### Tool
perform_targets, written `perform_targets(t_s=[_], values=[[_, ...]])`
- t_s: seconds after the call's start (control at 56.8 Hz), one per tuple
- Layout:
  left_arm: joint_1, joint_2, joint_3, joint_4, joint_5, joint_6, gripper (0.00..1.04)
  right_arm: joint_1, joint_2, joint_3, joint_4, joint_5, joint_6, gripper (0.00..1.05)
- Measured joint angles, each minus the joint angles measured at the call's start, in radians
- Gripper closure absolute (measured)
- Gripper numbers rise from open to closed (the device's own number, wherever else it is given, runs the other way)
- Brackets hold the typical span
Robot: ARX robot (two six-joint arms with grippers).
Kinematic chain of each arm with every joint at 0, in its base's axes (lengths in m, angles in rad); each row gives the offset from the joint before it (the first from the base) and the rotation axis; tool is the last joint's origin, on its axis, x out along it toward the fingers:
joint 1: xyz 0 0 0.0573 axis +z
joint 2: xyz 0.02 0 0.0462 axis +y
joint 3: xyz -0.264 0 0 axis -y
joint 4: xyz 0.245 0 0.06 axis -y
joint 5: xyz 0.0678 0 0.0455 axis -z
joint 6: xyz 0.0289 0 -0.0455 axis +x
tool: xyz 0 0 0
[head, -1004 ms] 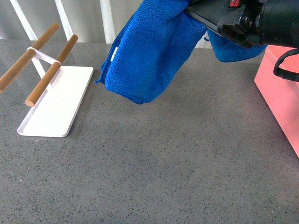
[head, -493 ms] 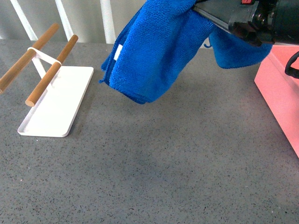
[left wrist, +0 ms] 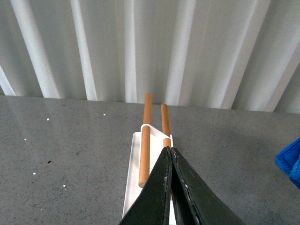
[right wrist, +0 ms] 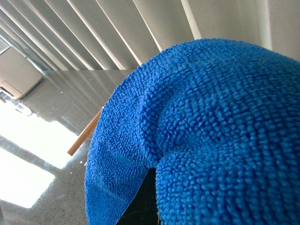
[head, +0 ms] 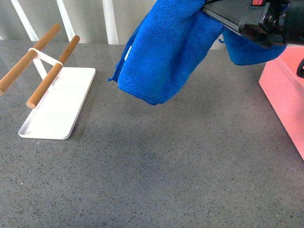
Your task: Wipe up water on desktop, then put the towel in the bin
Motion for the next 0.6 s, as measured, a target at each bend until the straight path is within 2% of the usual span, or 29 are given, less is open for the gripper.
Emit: perform_targets(t_s=[0.106, 0.211, 0.599], values=[[0.005, -0.081, -0.028, -0.054, 0.003, 0.0, 1.01, 0.0, -0.001, 0.0, -0.004, 0.001, -0.001, 1.0], [0.005, -0.108, -0.057, -0.037, 0.006, 0.001, 1.01, 0.0, -0.001, -0.001, -0.013, 0.005, -0.003, 1.0], [0.005, -0.329, -0.058, -0.242, 0.006, 0.0, 1.01, 0.0, -0.002, -0.003, -0.035, 0.008, -0.018, 1.0]])
